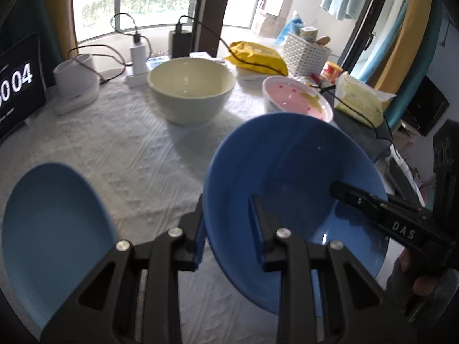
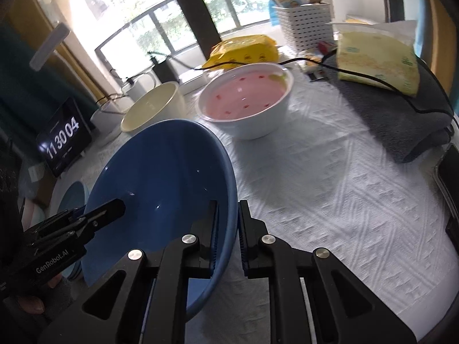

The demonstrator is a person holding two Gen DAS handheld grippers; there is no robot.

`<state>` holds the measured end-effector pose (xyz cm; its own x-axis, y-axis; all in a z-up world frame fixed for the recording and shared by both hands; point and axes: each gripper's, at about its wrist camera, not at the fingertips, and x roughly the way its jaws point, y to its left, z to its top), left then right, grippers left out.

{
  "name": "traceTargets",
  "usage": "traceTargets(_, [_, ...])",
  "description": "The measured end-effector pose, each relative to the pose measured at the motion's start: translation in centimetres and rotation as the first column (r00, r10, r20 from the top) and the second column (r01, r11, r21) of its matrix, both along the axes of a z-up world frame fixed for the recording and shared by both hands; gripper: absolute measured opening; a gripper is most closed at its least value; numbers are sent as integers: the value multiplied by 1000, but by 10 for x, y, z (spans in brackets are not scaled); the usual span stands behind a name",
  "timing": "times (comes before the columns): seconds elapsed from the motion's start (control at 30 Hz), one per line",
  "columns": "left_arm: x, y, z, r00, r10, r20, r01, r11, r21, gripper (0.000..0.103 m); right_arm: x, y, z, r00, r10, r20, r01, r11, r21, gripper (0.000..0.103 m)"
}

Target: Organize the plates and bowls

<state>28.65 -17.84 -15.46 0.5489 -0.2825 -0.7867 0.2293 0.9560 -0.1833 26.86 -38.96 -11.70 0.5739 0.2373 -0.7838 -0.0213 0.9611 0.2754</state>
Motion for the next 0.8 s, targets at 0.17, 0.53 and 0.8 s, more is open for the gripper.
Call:
traceTargets(0.17, [-8,11,2,1000,21,-1,-21,999,25,28,-4,19,-2,998,45,-36,-45,999,-4,14])
traceTargets(0.53, [-8,8,-14,998,2,-66,0,999,40,28,-8,31,-8,995,77,-70,-78,997,-9,15])
traceTargets(0.8, [-6,19,-2,998,46,-50,-43,998,41,31,-6,20,2,995,83,-61,-83,997,5,30])
